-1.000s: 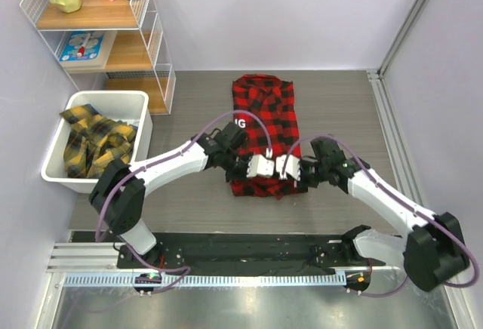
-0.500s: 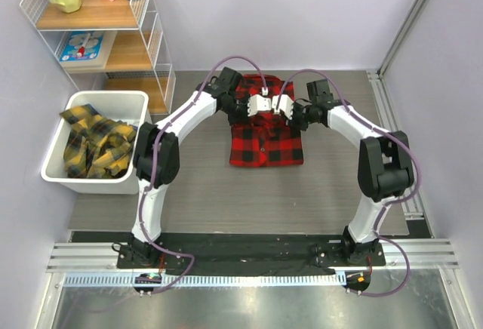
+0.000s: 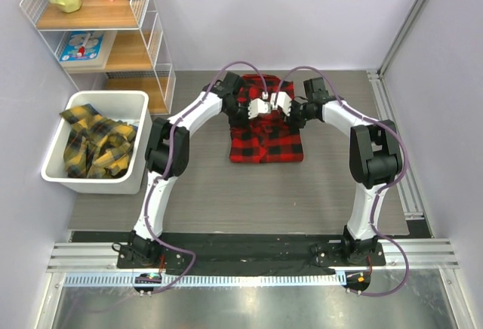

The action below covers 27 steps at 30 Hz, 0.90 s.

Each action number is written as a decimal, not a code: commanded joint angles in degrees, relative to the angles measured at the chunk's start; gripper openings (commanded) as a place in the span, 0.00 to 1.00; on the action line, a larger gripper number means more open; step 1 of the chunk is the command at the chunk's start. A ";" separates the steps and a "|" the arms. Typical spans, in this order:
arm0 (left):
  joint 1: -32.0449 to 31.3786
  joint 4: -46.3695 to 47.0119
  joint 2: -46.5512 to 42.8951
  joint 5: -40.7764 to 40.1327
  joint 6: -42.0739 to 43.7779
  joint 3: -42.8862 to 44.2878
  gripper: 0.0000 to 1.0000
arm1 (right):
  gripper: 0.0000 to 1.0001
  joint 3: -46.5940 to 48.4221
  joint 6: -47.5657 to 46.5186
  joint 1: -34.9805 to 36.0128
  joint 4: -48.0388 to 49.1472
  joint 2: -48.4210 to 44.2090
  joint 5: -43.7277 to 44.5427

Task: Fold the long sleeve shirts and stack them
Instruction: Fold the shirt

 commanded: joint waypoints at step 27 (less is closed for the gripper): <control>4.21 29.91 -27.58 34.06 -77.47 -40.16 0.69 | 0.49 1.68 45.79 -3.26 -25.53 -7.52 -24.85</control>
